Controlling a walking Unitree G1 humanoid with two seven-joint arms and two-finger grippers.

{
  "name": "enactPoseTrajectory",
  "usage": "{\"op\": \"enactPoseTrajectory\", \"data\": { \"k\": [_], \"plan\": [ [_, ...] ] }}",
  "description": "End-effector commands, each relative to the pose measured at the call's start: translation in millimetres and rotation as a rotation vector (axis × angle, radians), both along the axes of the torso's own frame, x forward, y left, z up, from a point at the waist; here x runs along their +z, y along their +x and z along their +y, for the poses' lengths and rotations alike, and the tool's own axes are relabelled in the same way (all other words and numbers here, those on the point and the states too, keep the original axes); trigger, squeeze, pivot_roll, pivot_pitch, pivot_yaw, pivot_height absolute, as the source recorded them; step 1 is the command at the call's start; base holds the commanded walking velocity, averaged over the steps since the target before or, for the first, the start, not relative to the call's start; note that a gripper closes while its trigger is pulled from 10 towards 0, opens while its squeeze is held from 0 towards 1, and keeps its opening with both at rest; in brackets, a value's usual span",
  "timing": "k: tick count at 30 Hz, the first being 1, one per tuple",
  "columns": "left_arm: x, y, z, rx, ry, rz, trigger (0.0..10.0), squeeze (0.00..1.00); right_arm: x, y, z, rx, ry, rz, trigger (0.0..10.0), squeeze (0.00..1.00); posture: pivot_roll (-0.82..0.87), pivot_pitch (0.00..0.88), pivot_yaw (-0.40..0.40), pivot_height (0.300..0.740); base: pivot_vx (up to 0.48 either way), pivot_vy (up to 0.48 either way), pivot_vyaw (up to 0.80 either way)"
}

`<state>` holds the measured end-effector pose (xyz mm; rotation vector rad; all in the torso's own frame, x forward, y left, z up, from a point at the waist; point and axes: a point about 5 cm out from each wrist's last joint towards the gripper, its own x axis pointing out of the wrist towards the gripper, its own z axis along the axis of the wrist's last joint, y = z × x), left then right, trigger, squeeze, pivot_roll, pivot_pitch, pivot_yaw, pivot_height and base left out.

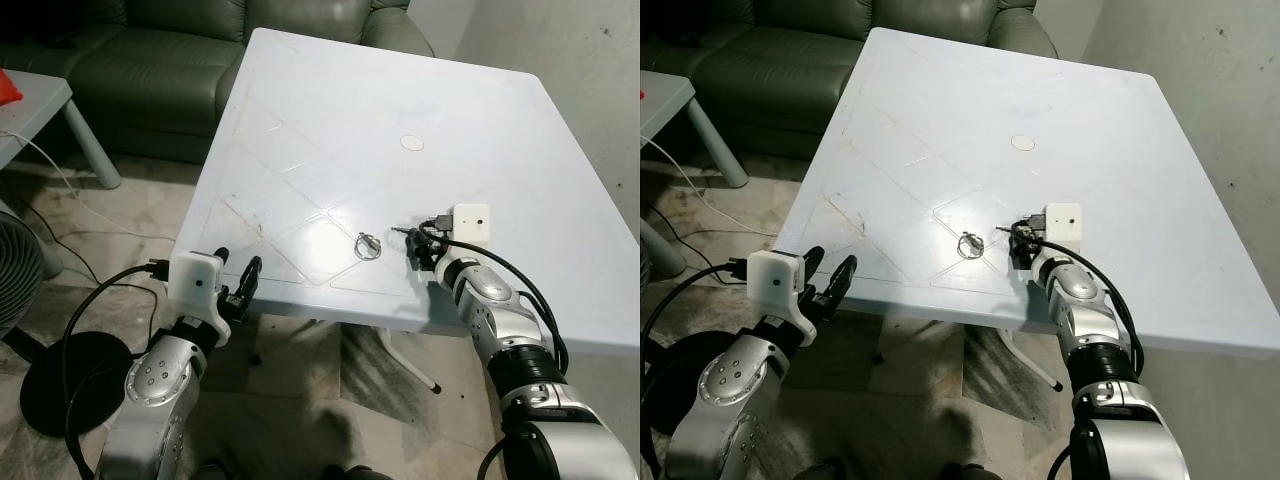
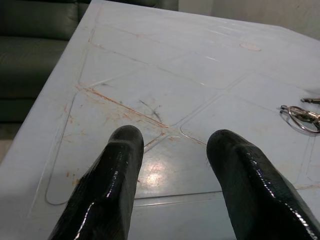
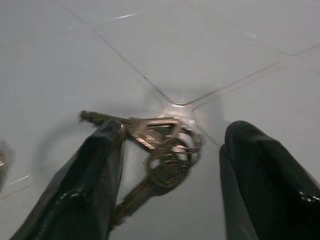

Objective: Hang keys on a hook

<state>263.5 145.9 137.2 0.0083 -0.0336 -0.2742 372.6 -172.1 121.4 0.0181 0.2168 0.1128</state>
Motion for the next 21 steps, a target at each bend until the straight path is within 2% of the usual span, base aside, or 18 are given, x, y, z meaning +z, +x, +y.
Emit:
{"op": "enactPoseTrajectory", "data": {
  "k": [1, 2, 3, 4, 5, 10, 11, 12, 17, 18, 19, 21],
  "plan": [
    [0.3, -0.5, -2.5, -0.003, -0.005, 0.000, 10.0, 0.00, -0.6, -0.2, -3.8, 0.018, -0.032, 0.020, 10.0, 1.00, 0.02, 0.169, -0.138, 0.740, 0.000, 0.000, 0.00],
    [0.3, -0.5, -2.5, -0.004, -0.006, 0.000, 10.0, 0.00, -2.3, -0.7, -3.1, 0.031, -0.055, 0.039, 10.0, 1.00, 0.02, 0.167, -0.138, 0.740, 0.000, 0.000, 0.00],
    [0.1, -0.4, -2.5, -0.005, -0.005, 0.000, 10.0, 0.00, -1.6, -0.9, -2.9, 0.030, -0.068, 0.026, 10.0, 0.40, 0.02, 0.167, -0.138, 0.740, 0.000, 0.000, 0.00],
    [0.1, -0.4, -2.5, -0.005, -0.005, 0.000, 10.0, 0.00, -1.6, -0.9, -2.9, 0.030, -0.068, 0.026, 10.0, 0.40, 0.02, 0.167, -0.138, 0.740, 0.000, 0.000, 0.00],
    [-0.1, -0.3, -2.7, -0.005, -0.004, 0.000, 10.0, 0.00, -2.5, -1.7, -1.7, 0.053, -0.066, 0.033, 10.0, 0.00, 0.01, 0.164, -0.138, 0.740, 0.000, 0.000, 0.00],
    [0.4, 0.7, -3.4, -0.008, -0.004, -0.003, 10.0, 0.00, -3.5, -2.2, -3.2, 0.051, -0.087, 0.044, 10.0, 0.00, 0.01, 0.159, -0.139, 0.740, 0.000, 0.000, 0.00],
    [0.3, 0.8, -3.5, -0.008, -0.004, -0.003, 10.0, 0.00, -3.0, -2.2, -3.6, 0.049, -0.082, 0.038, 7.3, 0.00, 0.01, 0.153, -0.139, 0.740, 0.000, 0.000, 0.00],
    [0.4, 1.2, -3.8, -0.009, -0.004, -0.004, 10.0, 0.00, -2.2, -1.7, -4.7, 0.040, -0.092, 0.039, 2.4, 0.00, 0.01, 0.153, -0.139, 0.740, 0.000, 0.000, 0.00],
    [0.2, 1.5, -4.1, -0.010, -0.003, -0.004, 10.0, 0.00, -2.1, -1.2, -5.8, 0.038, -0.093, 0.046, 2.2, 0.00, 0.01, 0.149, -0.140, 0.740, 0.000, 0.000, 0.00],
    [0.3, 1.7, -4.2, -0.010, -0.003, -0.005, 10.0, 0.00, -1.6, -0.7, -6.8, 0.032, -0.105, 0.045, 0.9, 0.00, 0.01, 0.149, -0.140, 0.740, 0.000, 0.000, 0.00],
    [0.4, 1.9, -4.2, -0.010, -0.003, -0.005, 10.0, 0.00, -1.4, -0.6, -7.1, 0.031, -0.108, 0.045, 0.9, 0.00, 0.01, 0.149, -0.140, 0.740, 0.000, 0.000, 0.00],
    [0.5, 2.1, -4.2, -0.009, -0.002, -0.005, 10.0, 0.00, -1.4, -0.4, -7.2, 0.034, -0.114, 0.044, 0.0, 0.00, 0.01, 0.149, -0.141, 0.740, 0.000, 0.000, 0.00]
  ]
}}
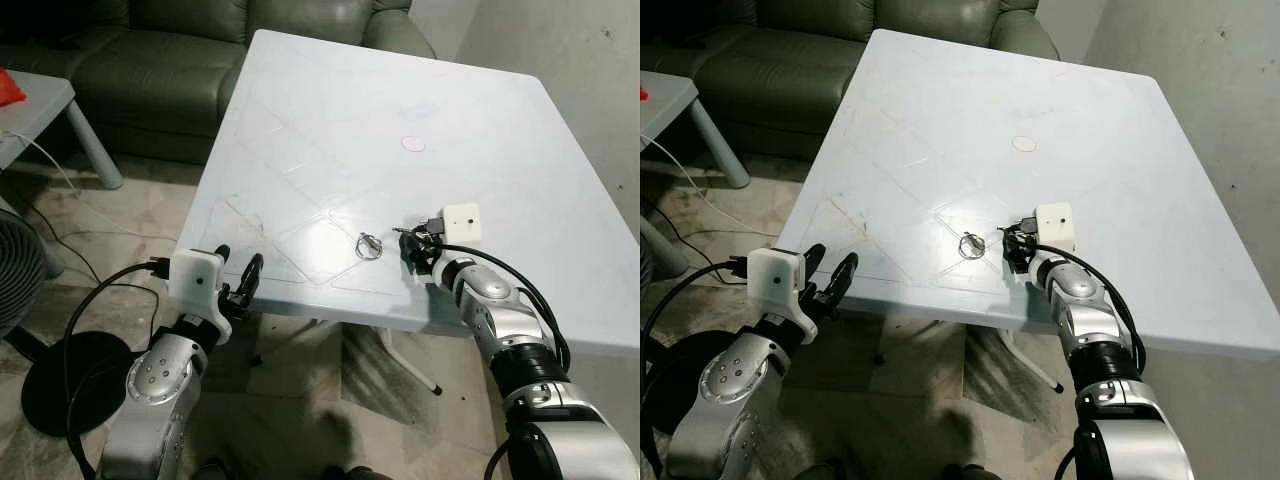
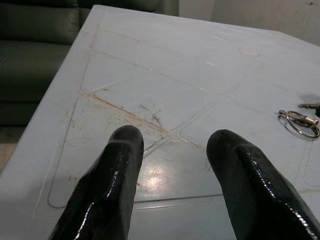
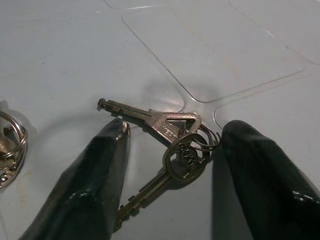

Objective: Hang keys on a hook

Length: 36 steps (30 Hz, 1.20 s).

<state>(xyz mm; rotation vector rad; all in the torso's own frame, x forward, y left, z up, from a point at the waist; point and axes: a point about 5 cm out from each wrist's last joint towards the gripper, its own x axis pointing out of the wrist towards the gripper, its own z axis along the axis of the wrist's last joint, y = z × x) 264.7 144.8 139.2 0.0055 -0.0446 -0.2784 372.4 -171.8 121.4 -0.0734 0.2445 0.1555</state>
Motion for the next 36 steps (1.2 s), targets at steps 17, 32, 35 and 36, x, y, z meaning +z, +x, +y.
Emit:
{"op": "enactPoseTrajectory", "data": {
  "k": [17, 32, 35, 36],
  "plan": [
    [-1, 1.1, -3.2, 0.005, 0.002, 0.001, 10.0, 0.00, 1, 0.6, -9.5, -0.020, -0.047, 0.011, 0.0, 0.00, 0.01, 0.158, -0.148, 0.740, 0.000, 0.000, 0.00],
    [0, 2.4, -2.1, 0.026, 0.000, -0.002, 10.0, 0.00, 5, 1.5, -11.1, -0.006, -0.065, -0.020, 0.0, 0.00, 0.01, 0.170, -0.155, 0.740, 0.000, 0.000, 0.00],
    [0, 3.2, -2.0, 0.030, -0.002, -0.004, 10.0, 0.00, 8, 1.8, -10.9, 0.001, -0.052, -0.047, 0.0, 0.00, 0.01, 0.168, -0.156, 0.740, 0.000, 0.000, 0.00],
    [0, 3.5, -2.1, 0.031, -0.001, -0.006, 10.0, 0.00, 11, 1.9, -10.7, 0.003, -0.044, -0.064, 0.0, 0.00, 0.01, 0.166, -0.156, 0.740, 0.000, 0.000, 0.00]
  ]
}}
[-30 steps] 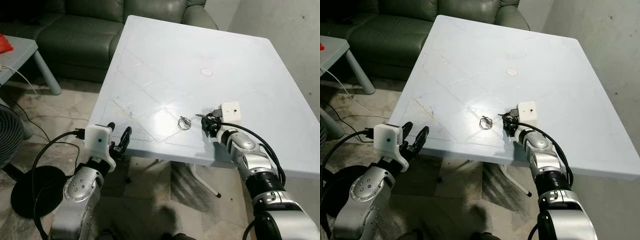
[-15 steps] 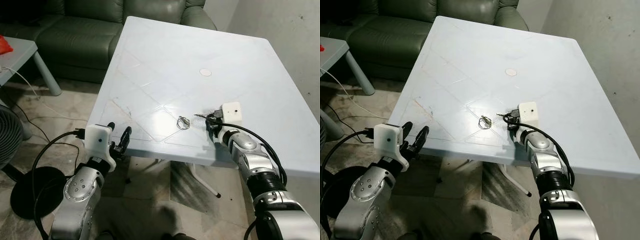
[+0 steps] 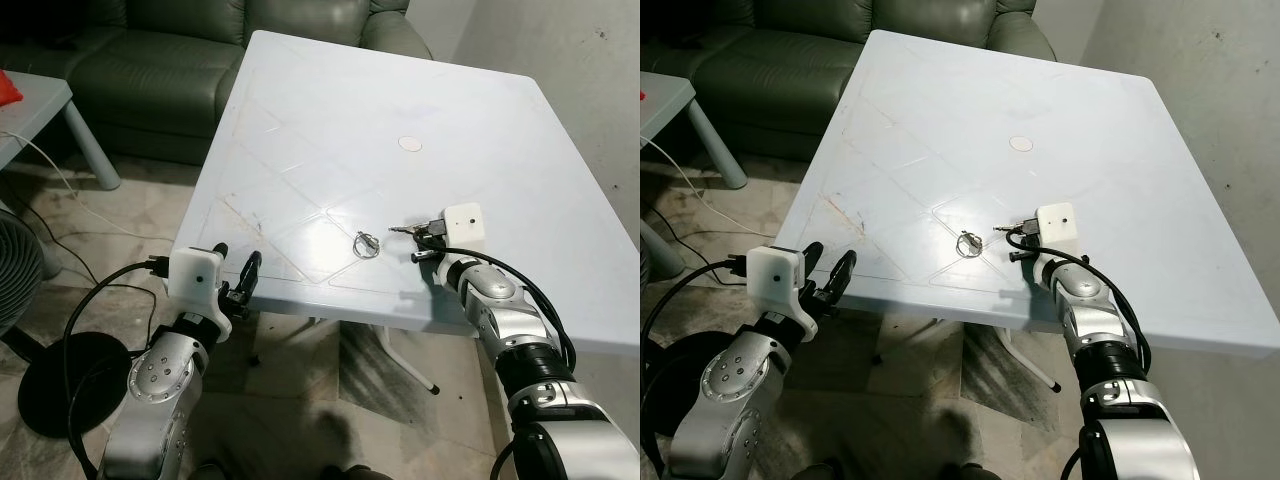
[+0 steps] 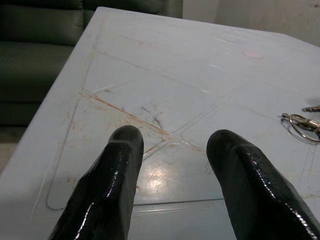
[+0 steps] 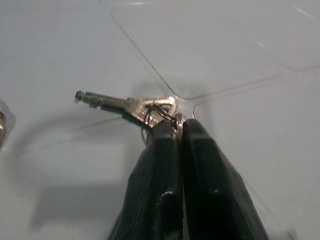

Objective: Hang keys on a hook

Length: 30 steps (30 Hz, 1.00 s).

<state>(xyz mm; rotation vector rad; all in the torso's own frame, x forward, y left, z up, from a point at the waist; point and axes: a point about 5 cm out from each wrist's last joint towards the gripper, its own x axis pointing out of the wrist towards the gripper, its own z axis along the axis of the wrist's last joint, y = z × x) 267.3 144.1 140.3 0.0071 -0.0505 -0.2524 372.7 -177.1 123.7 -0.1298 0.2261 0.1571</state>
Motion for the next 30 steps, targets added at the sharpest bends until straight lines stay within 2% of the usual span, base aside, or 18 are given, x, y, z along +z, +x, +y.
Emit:
{"op": "enactPoseTrajectory", "data": {
  "k": [1, 2, 3, 4, 5, 6, 8, 9, 13, 14, 16, 18, 22, 27, 30],
  "plan": [
    [-1, 1.0, -1.4, 0.007, -0.001, -0.001, 10.0, 0.00, 10, 1.7, -5.1, -0.002, 0.018, -0.055, 0.0, 0.00, 0.01, 0.166, -0.156, 0.740, 0.000, 0.000, 0.00],
    [-1, 1.5, -1.4, 0.008, -0.001, -0.002, 10.0, 0.00, 12, 2.0, -4.6, 0.003, 0.031, -0.068, 0.0, 0.00, 0.01, 0.162, -0.156, 0.740, 0.000, 0.000, 0.00],
    [0, 2.7, -1.1, 0.012, -0.003, -0.008, 10.0, 0.00, 19, 1.6, -3.0, 0.031, 0.087, -0.126, 1.1, 0.00, 0.01, 0.160, -0.154, 0.740, 0.000, 0.000, 0.00],
    [1, 3.4, -1.0, 0.014, -0.003, -0.010, 10.0, 0.00, 22, 1.2, -2.4, 0.046, 0.112, -0.157, 4.0, 0.00, 0.01, 0.156, -0.154, 0.740, 0.000, 0.000, 0.00],
    [1, 3.8, -1.0, 0.015, -0.003, -0.011, 10.0, 0.00, 24, 0.8, -2.1, 0.055, 0.125, -0.175, 4.0, 0.00, 0.01, 0.156, -0.154, 0.740, 0.000, 0.000, 0.00],
    [2, 5.1, -0.8, 0.018, -0.004, -0.015, 10.0, 0.00, 28, 0.3, -1.3, 0.066, 0.144, -0.206, 10.0, 0.00, 0.01, 0.152, -0.154, 0.740, 0.000, 0.000, 0.00],
    [3, 7.5, -0.4, 0.022, -0.009, -0.020, 10.0, 0.00, 33, -0.4, 1.3, 0.100, 0.183, -0.235, 10.0, 0.00, 0.01, 0.145, -0.151, 0.740, 0.000, 0.000, 0.00],
    [5, 10.0, 0.3, 0.030, -0.020, -0.024, 10.0, 0.00, 37, -1.7, 4.7, 0.145, 0.241, -0.260, 10.0, 0.00, 0.01, 0.137, -0.149, 0.740, 0.000, 0.000, 0.00],
    [11, 19.6, 2.7, 0.056, -0.046, -0.044, 10.0, 0.00, 53, -3.2, 5.5, 0.168, 0.380, -0.344, 10.0, 0.00, 0.01, 0.112, -0.148, 0.740, 0.000, 0.000, 0.00],
    [11, 19.6, 2.7, 0.056, -0.046, -0.044, 10.0, 0.00, 53, -3.2, 5.5, 0.168, 0.380, -0.344, 10.0, 0.00, 0.01, 0.112, -0.148, 0.740, 0.000, 0.000, 0.00],
    [17, 28.0, 5.0, 0.079, -0.076, -0.054, 10.0, 0.00, 63, -6.3, 8.0, 0.190, 0.404, -0.419, 10.0, 0.00, 0.01, 0.089, -0.143, 0.740, 0.000, 0.000, 0.00],
    [18, 29.9, 5.5, 0.083, -0.081, -0.056, 10.0, 0.00, 65, -7.0, 8.7, 0.196, 0.415, -0.429, 10.0, 0.00, 0.01, 0.089, -0.143, 0.740, 0.000, 0.000, 0.00],
    [26, 40.7, 7.6, 0.098, -0.088, -0.079, 10.0, 0.00, 79, -15.8, 4.6, 0.147, 0.441, -0.536, 10.0, 0.00, 0.00, 0.056, -0.139, 0.740, 0.000, 0.000, 0.00],
    [34, 48.6, 15.4, 0.122, -0.117, -0.101, 10.0, 0.00, 77, -32.3, 6.9, 0.128, 0.424, -0.567, 10.0, 0.00, -0.01, 0.031, -0.127, 0.740, 0.000, 0.000, 0.00],
    [37, 54.1, 23.0, 0.150, -0.110, -0.114, 10.0, 0.00, 75, -39.9, 1.6, 0.091, 0.426, -0.583, 10.0, 0.00, -0.02, 0.022, -0.117, 0.740, 0.000, 0.000, 0.00]
  ]
}}
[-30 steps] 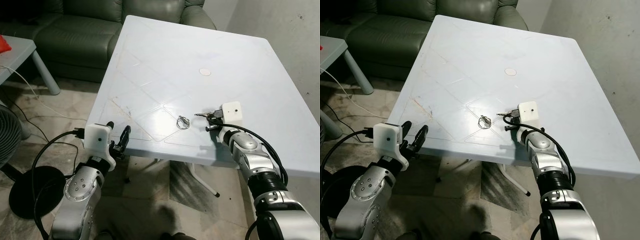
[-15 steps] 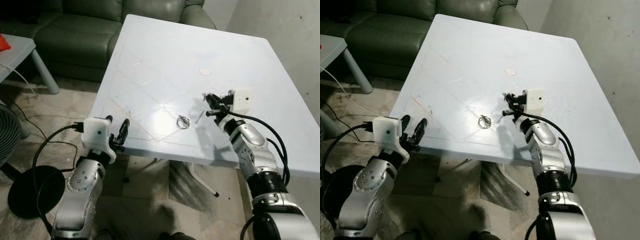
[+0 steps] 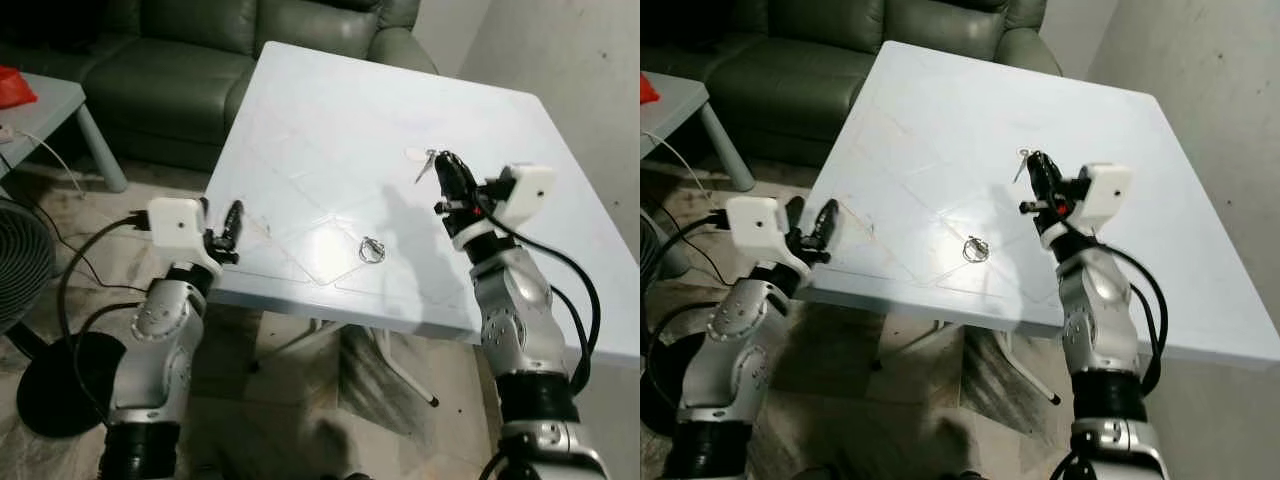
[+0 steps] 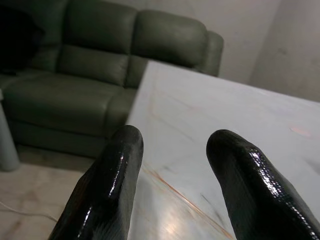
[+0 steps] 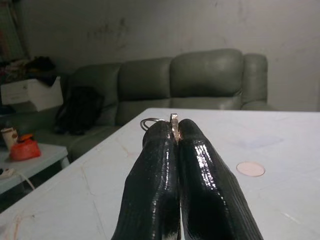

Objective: Hang keys on a hook

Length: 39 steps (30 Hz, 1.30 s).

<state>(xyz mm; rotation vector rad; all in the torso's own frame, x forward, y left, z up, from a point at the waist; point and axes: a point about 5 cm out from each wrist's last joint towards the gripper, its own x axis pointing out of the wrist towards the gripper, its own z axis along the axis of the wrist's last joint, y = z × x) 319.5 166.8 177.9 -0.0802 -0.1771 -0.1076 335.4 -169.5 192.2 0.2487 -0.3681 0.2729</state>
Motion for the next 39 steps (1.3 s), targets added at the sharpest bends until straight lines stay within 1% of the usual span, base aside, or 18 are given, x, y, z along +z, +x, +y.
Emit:
{"op": "enactPoseTrajectory", "data": {
  "k": [1, 2, 3, 5, 8, 11, 17, 25, 27, 30, 35, 39],
  "plan": [
    [0, 2.7, 1.4, 0.012, -0.007, 0.001, 10.0, 0.00, 7, -3.3, -6.9, -0.036, -0.005, -0.026, 10.0, 0.00, -0.02, 0.022, -0.117, 0.740, 0.000, 0.000, 0.00],
    [3, 5.8, 5.6, 0.023, -0.012, -0.007, 10.0, 0.00, 5, -5.8, -10.1, -0.058, -0.005, -0.016, 10.0, 0.00, -0.03, 0.015, -0.109, 0.740, 0.000, 0.000, 0.00],
    [3, 5.8, 5.6, 0.023, -0.012, -0.007, 10.0, 0.00, 5, -5.8, -10.1, -0.058, -0.005, -0.016, 10.0, 0.00, -0.03, 0.015, -0.109, 0.740, 0.000, 0.000, 0.00],
    [7, 10.2, 11.1, 0.034, -0.023, -0.016, 10.0, 0.00, 2, -8.7, -13.5, -0.091, -0.018, 0.008, 10.0, 0.00, -0.03, 0.010, -0.104, 0.740, 0.000, 0.000, 0.00],
    [10, 12.8, 14.3, 0.040, -0.023, -0.022, 10.0, 0.00, 1, -9.9, -13.5, -0.089, -0.021, 0.013, 10.0, 0.00, -0.04, 0.002, -0.091, 0.740, 0.000, 0.000, 0.00],
    [10, 15.2, 15.9, 0.040, -0.018, -0.024, 10.0, 0.00, 1, -9.1, -12.7, -0.105, -0.053, 0.022, 10.0, 0.00, -0.04, 0.000, -0.087, 0.740, 0.000, 0.000, 0.00],
    [11, 18.9, 14.1, 0.040, -0.019, -0.026, 10.0, 0.00, 1, -6.9, -9.8, -0.116, -0.089, 0.033, 10.0, 0.00, -0.03, 0.000, -0.081, 0.740, 0.000, 0.000, 0.00],
    [12, 21.8, 8.6, 0.036, -0.034, -0.035, 10.0, 0.00, 4, -2.8, -8.4, -0.113, -0.108, 0.030, 10.0, 0.00, -0.03, 0.000, -0.087, 0.740, 0.000, 0.000, 0.00],
    [12, 22.7, 9.2, 0.038, -0.031, -0.036, 10.0, 0.00, 4, -1.3, -6.9, -0.110, -0.139, 0.038, 10.0, 0.00, -0.03, 0.000, -0.089, 0.740, 0.000, 0.000, 0.00],
    [12, 23.4, 11.3, 0.041, -0.025, -0.038, 10.0, 0.00, 2, -0.1, -5.8, -0.111, -0.157, 0.051, 10.0, 0.00, -0.02, 0.000, -0.088, 0.740, 0.000, 0.000, 0.00],
    [13, 23.8, 12.3, 0.041, -0.016, -0.041, 10.0, 0.00, 2, 1.6, -3.9, -0.112, -0.155, 0.068, 10.0, 0.00, -0.02, 0.000, -0.086, 0.740, 0.000, 0.000, 0.00],
    [13, 25.3, 13.3, 0.037, -0.006, -0.045, 10.0, 0.00, 3, 3.2, -0.2, -0.112, -0.171, 0.074, 10.0, 0.00, -0.03, 0.000, -0.085, 0.740, 0.000, 0.000, -0.57]
  ]
}}
